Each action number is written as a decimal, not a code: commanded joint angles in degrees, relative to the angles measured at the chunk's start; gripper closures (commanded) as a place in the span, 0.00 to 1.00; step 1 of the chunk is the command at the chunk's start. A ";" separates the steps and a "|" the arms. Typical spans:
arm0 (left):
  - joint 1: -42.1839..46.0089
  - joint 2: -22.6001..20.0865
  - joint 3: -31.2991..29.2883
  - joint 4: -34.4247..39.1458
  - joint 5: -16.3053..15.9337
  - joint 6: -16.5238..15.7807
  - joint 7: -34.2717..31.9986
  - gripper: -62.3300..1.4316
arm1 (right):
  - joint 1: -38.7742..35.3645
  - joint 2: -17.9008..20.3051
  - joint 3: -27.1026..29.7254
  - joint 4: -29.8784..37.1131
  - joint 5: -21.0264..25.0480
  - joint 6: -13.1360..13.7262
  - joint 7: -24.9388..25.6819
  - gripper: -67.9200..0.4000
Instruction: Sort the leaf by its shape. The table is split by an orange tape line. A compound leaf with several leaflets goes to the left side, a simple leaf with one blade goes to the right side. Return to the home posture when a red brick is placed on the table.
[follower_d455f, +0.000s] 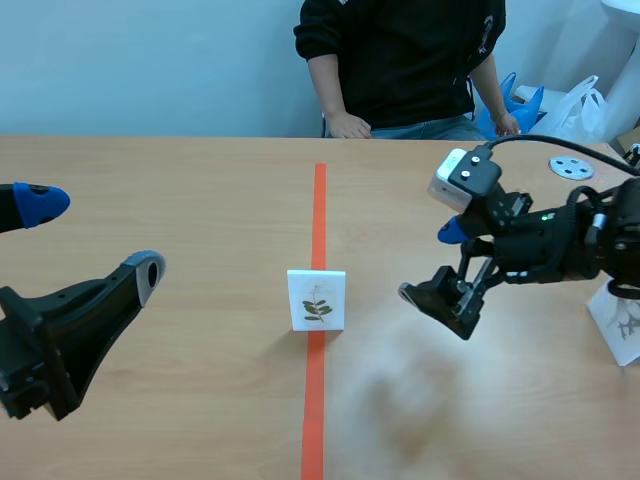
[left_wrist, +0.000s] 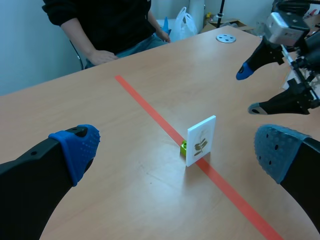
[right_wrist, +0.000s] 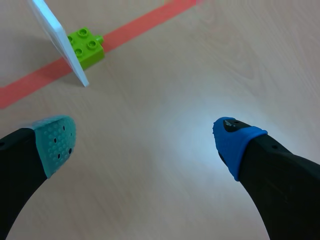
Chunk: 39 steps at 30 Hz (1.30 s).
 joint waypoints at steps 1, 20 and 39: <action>0.61 0.17 -0.22 0.85 -0.52 -0.13 -0.81 0.00 | 2.19 -1.22 -0.79 -0.17 -0.76 0.22 0.83 0.18; 0.61 0.31 -0.22 0.85 -0.55 -0.13 -0.83 0.00 | 7.74 -13.18 -11.67 -12.35 -6.43 -1.57 7.10 0.21; 0.61 0.28 -0.22 0.85 -0.55 -0.13 -0.83 0.00 | 7.69 -14.58 -11.67 -13.73 -6.60 -3.54 7.65 0.56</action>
